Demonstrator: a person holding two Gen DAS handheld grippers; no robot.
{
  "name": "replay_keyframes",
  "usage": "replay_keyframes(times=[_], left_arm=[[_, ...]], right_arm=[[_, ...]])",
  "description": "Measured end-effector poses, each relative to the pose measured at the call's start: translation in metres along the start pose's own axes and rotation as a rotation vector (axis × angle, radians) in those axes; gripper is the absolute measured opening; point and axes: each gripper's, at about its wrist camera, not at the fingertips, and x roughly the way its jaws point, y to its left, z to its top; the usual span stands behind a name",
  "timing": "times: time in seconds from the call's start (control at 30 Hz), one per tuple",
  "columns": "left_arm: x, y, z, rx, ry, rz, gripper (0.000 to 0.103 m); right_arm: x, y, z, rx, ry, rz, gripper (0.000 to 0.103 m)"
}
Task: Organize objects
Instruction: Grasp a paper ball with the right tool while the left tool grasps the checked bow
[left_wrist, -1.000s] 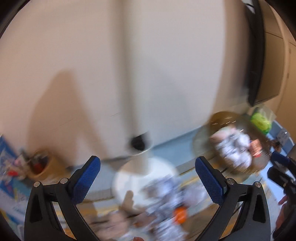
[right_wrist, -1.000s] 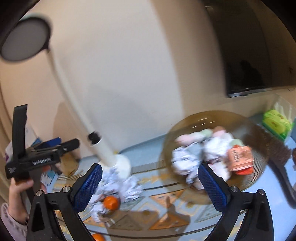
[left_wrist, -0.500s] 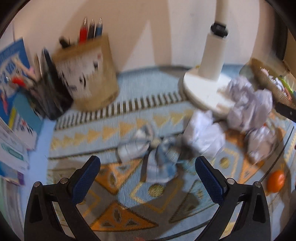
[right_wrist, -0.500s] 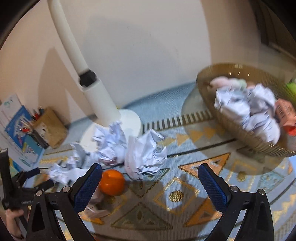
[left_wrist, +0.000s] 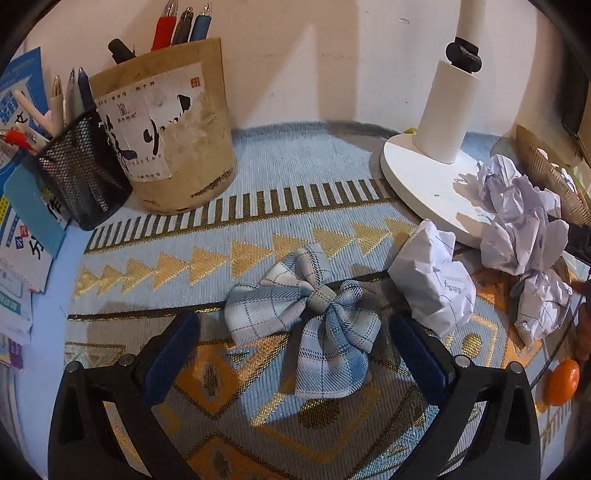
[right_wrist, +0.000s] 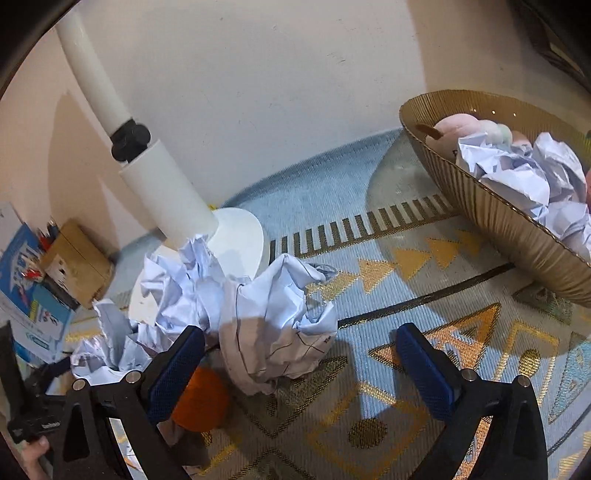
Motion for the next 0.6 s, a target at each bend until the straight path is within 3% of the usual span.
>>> replay_keyframes(times=[0.3, 0.37, 0.43, 0.5, 0.53, 0.6], left_arm=[[0.004, -0.001, 0.001, -0.003, -0.004, 0.001, 0.103], [0.004, -0.002, 0.001, -0.001, -0.011, -0.005, 0.098], [-0.001, -0.003, -0.001, 0.008, -0.042, -0.011, 0.064], [-0.003, -0.008, -0.002, 0.032, -0.059, -0.018, 0.045], [-0.003, -0.010, -0.003, 0.041, -0.062, -0.017, 0.035], [-0.003, -0.013, -0.004, 0.059, -0.067, -0.020, 0.032]], right_arm=[[-0.006, -0.008, 0.001, 0.018, -0.009, 0.023, 0.103], [-0.005, -0.006, 0.002, 0.008, -0.004, 0.010, 0.103], [-0.005, 0.000, 0.000, -0.011, 0.003, -0.015, 0.103], [-0.007, 0.000, -0.001, -0.010, -0.006, -0.017, 0.079], [-0.010, -0.002, -0.001, 0.002, -0.016, 0.004, 0.054], [-0.012, -0.008, -0.002, 0.032, -0.020, 0.041, 0.051]])
